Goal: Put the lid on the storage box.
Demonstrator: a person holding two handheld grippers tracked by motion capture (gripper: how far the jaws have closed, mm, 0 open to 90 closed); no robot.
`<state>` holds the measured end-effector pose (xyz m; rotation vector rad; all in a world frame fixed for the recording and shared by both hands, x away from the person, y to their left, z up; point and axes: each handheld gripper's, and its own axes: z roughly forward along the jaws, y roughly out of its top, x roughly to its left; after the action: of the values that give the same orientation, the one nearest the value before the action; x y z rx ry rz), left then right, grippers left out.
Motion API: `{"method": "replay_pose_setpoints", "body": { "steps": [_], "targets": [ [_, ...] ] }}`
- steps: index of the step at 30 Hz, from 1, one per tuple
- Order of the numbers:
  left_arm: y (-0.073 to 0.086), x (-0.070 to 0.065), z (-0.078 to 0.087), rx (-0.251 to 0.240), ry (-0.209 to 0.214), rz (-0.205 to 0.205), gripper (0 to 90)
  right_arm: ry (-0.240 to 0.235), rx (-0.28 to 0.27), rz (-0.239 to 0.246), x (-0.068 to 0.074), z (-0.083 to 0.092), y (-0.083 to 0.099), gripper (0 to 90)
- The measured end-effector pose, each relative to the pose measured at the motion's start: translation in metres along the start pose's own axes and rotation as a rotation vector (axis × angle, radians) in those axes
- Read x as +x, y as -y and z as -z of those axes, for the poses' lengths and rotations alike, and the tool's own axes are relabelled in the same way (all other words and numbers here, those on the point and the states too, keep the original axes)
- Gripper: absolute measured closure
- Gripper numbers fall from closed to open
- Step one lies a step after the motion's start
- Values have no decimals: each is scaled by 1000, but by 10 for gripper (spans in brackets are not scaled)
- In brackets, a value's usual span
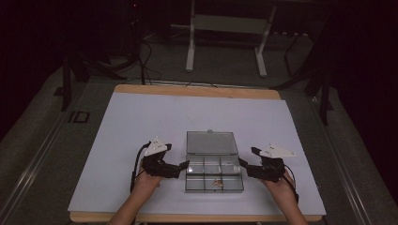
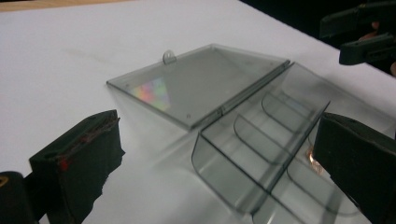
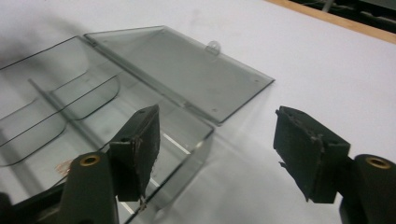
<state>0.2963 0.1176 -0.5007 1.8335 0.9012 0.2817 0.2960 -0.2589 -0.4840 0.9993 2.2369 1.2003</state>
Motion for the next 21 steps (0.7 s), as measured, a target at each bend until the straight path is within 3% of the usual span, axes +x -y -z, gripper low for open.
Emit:
{"method": "replay_pose_setpoints", "body": {
  "steps": [6,10,13,21],
  "targets": [
    [-13,3,-8,1,-3,-5,20,20,-35,-58,-11,-1,0,263],
    [-21,6,-15,5,-7,-2,20,65,-56,-103,-18,-2,2,248],
    [-25,9,-22,9,-2,4,20,51,-39,-149,-24,-4,3,303],
    [-34,14,-43,45,7,27,20,74,18,-177,-25,-11,5,296]
  ]
}}
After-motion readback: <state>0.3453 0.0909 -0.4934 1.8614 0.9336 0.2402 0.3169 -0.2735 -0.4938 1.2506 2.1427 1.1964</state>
